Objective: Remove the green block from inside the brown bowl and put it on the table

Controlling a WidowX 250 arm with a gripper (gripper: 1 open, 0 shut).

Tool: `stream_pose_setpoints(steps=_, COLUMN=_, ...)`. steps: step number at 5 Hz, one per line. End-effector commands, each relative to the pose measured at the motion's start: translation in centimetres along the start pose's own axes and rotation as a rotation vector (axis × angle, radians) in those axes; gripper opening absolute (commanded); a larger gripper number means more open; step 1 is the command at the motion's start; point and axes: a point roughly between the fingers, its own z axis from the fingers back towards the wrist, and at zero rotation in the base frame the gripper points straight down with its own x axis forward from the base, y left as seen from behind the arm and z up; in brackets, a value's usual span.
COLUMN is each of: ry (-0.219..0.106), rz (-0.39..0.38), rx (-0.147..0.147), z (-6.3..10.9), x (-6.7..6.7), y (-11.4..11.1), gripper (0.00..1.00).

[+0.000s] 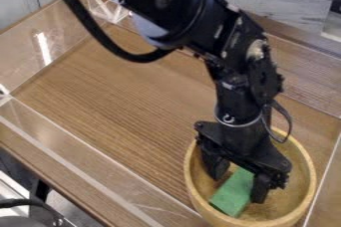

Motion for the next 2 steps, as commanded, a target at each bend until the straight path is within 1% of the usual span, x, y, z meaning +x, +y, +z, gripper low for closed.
stream_pose_setpoints(steps=1, ry=-0.022, rz=0.027, rx=0.001, z=0.2, x=-0.1, y=-1.5, gripper=1.0)
stream_pose_setpoints(steps=2, ry=-0.025, rz=0.051, rx=0.006, z=0.0, x=-0.6, y=-3.1, gripper=1.0)
